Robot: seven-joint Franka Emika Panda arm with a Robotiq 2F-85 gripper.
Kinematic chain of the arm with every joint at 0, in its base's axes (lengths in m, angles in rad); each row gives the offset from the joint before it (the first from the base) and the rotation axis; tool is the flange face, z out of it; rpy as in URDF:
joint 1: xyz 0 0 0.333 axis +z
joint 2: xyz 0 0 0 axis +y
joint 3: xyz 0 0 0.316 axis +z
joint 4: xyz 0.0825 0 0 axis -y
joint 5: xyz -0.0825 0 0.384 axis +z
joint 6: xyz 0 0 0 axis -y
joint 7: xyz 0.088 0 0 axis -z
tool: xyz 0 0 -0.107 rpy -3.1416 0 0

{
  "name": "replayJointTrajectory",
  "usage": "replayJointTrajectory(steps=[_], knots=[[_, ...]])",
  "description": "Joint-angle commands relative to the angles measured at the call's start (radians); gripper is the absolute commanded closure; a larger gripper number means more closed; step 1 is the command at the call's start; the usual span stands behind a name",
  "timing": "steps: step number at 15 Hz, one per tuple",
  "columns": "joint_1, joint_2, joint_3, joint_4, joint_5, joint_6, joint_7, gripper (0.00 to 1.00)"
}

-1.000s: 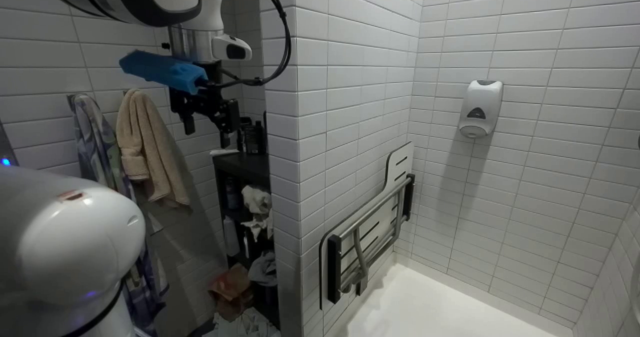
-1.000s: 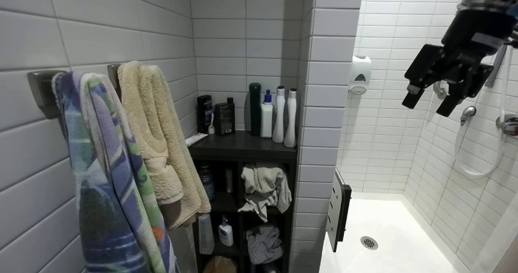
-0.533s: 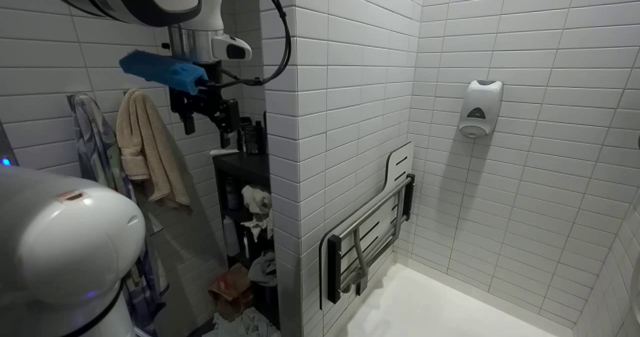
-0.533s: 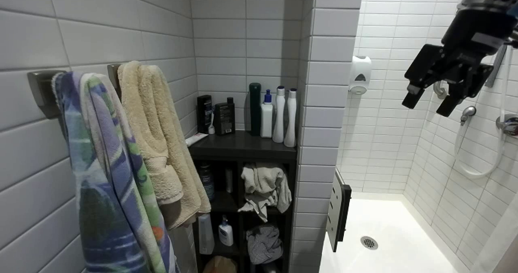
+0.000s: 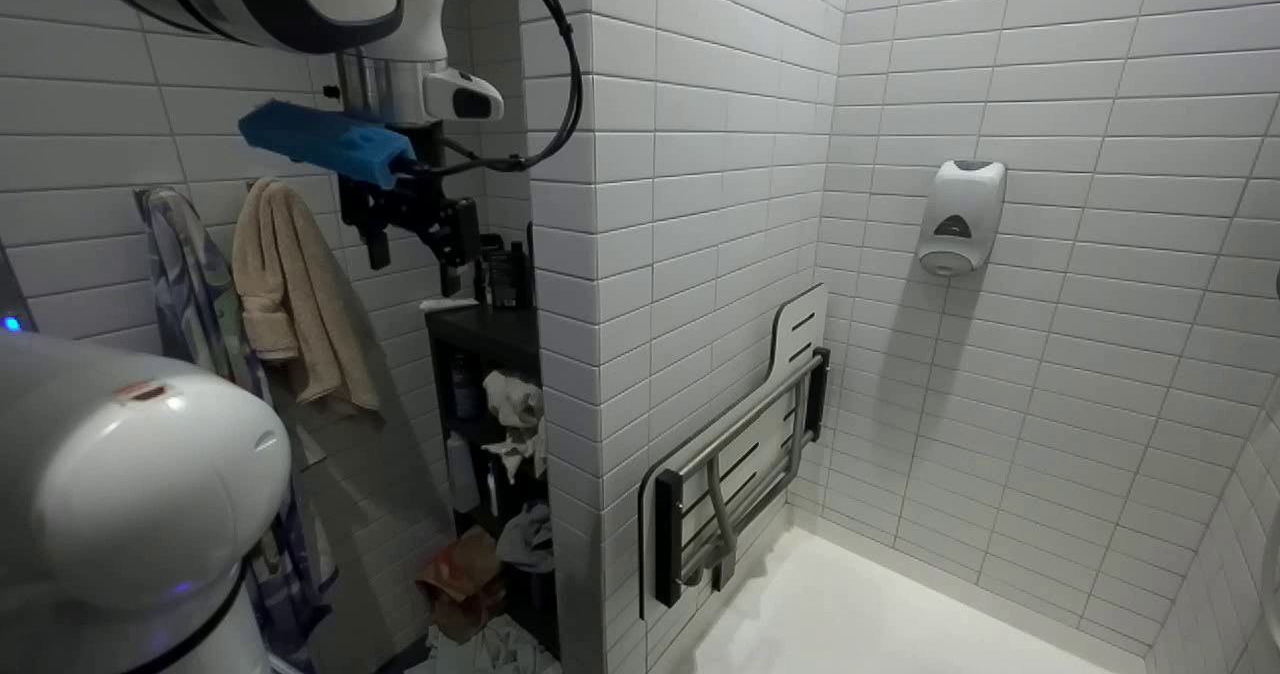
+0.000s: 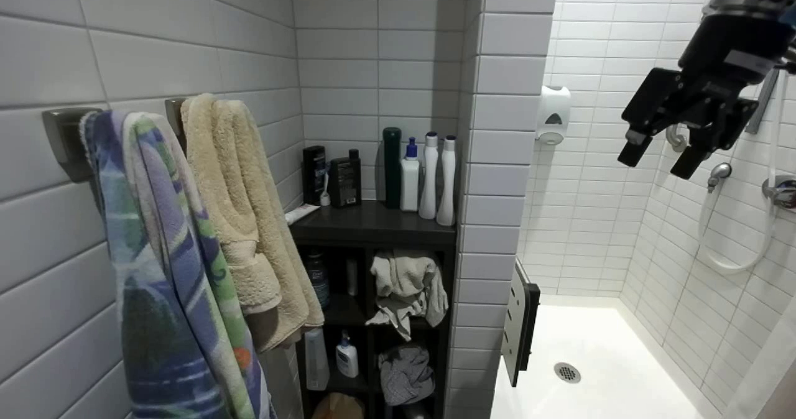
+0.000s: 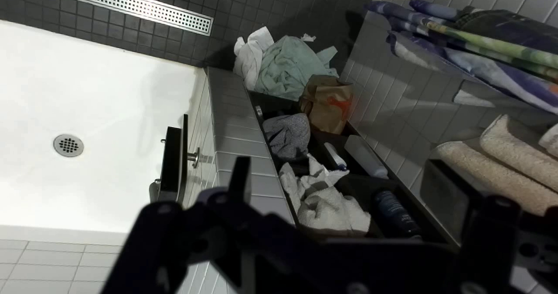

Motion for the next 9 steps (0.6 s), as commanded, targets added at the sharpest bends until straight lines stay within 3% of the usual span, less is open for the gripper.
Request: replayJointTrajectory(steps=[1,9], knots=[[-0.013,0.001,0.01,0.003,0.01,-0.005,-0.009,0.0],[-0.006,0.011,0.028,0.006,0.026,0.012,0.015,0.0]])
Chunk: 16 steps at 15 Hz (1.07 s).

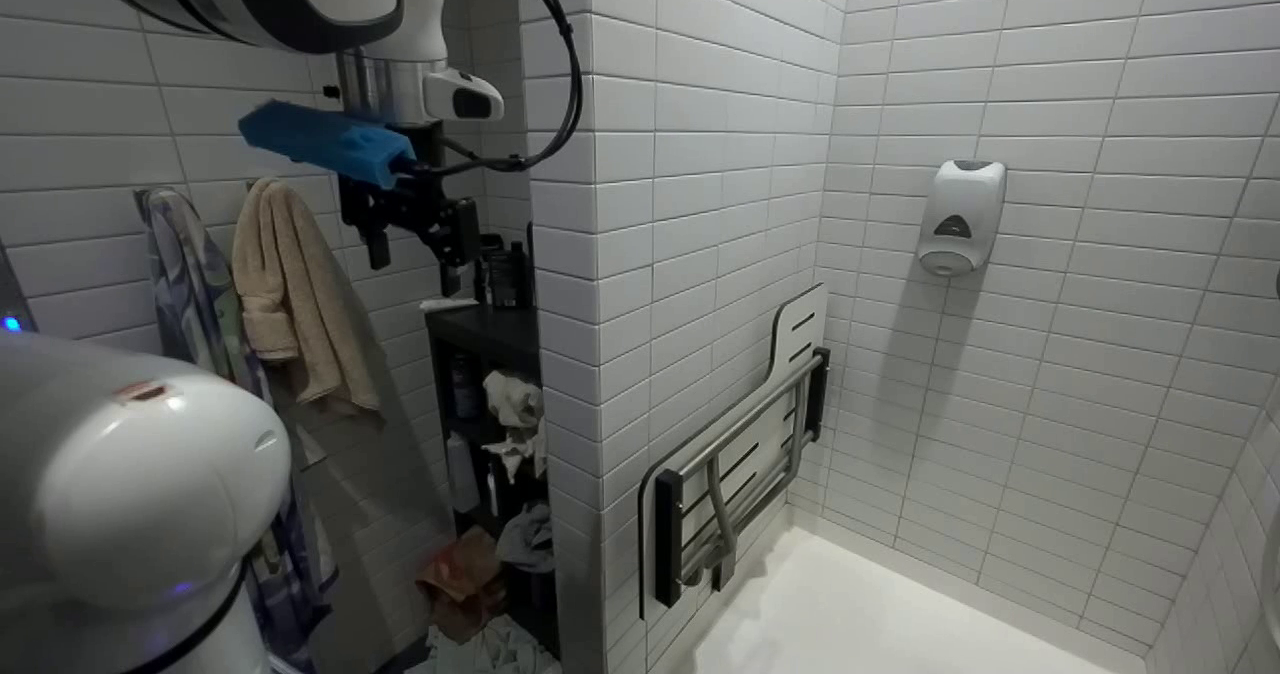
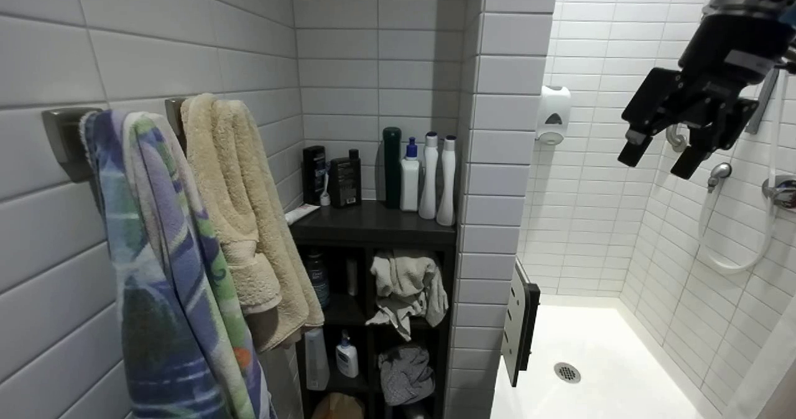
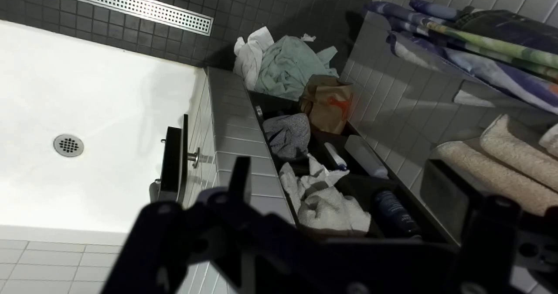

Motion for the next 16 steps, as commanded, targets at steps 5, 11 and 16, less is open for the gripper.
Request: replayJointTrajectory(steps=[5,11,16], knots=[[0.033,0.059,0.141,0.042,0.11,0.07,0.123,0.0],[0.101,0.189,0.322,0.113,0.127,0.21,0.232,0.0],[0.098,0.315,0.424,0.165,0.056,0.357,0.296,0.0]])
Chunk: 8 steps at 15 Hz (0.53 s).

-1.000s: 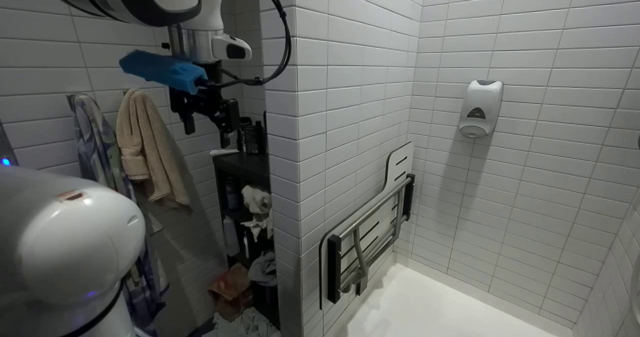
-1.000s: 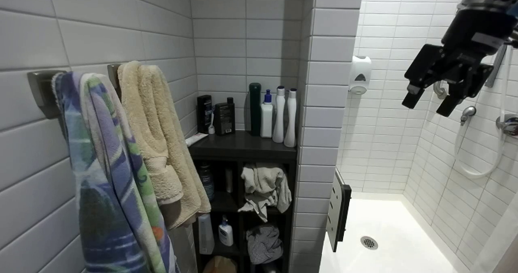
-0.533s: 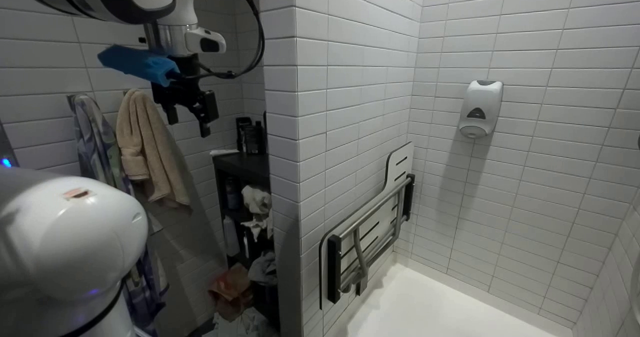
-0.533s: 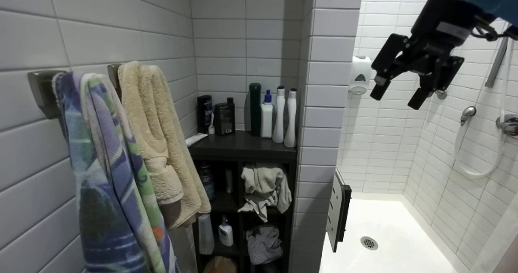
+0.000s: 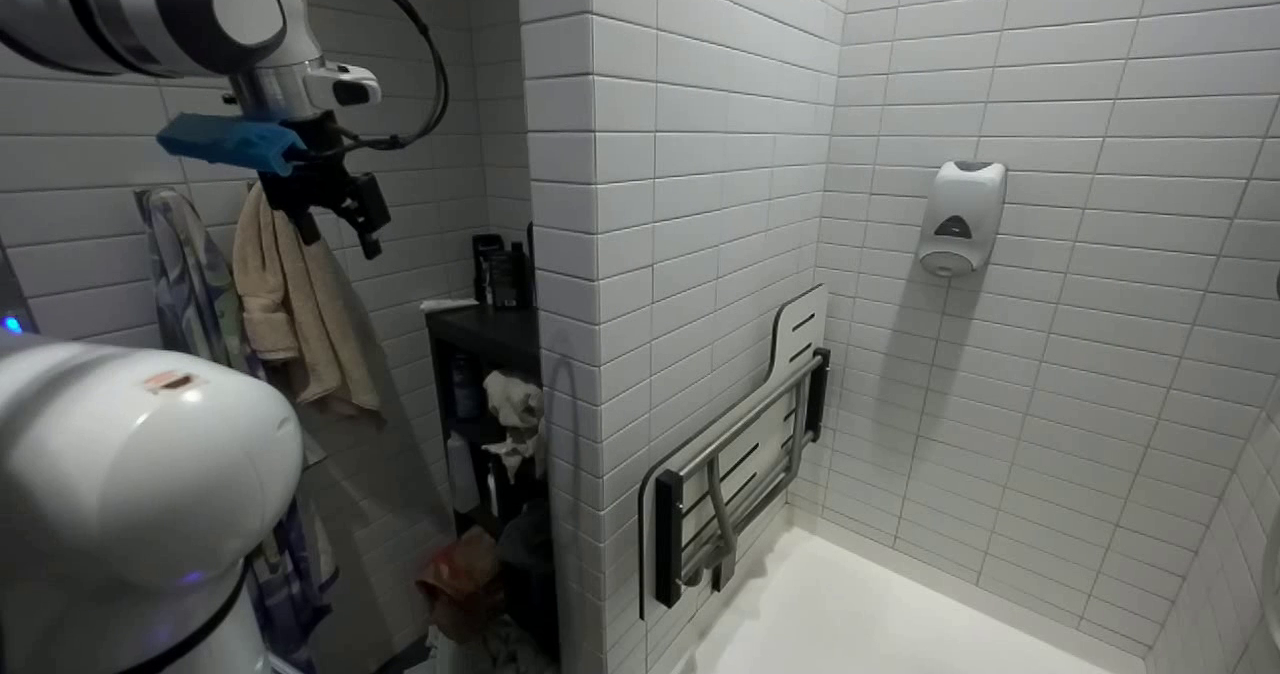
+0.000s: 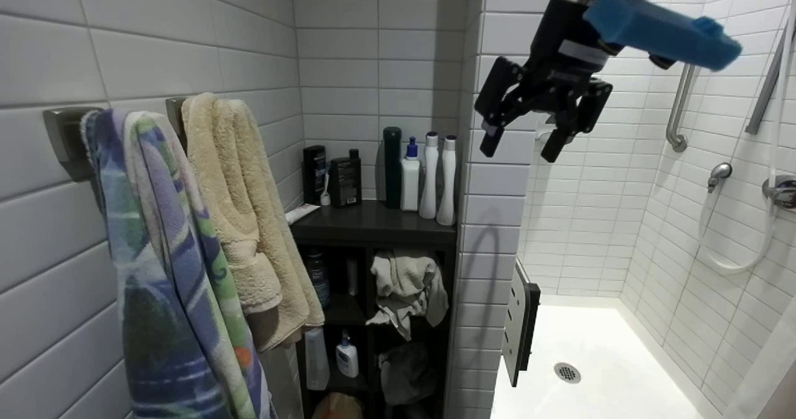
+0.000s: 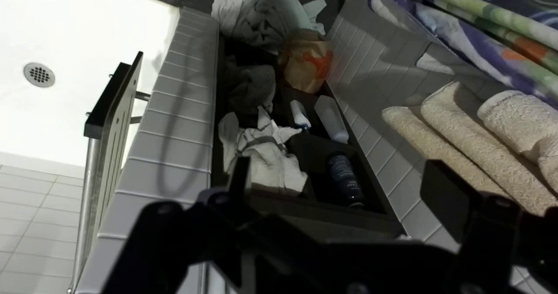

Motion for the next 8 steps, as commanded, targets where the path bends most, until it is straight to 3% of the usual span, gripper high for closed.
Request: replayJointTrajectory(steps=[1,5,8], knots=[[-0.012,0.113,0.062,0.041,-0.074,0.104,0.055,0.0],[-0.014,0.217,0.089,0.058,-0.174,0.219,0.083,0.0],[-0.002,0.283,0.072,0.057,-0.202,0.27,0.078,0.0]])
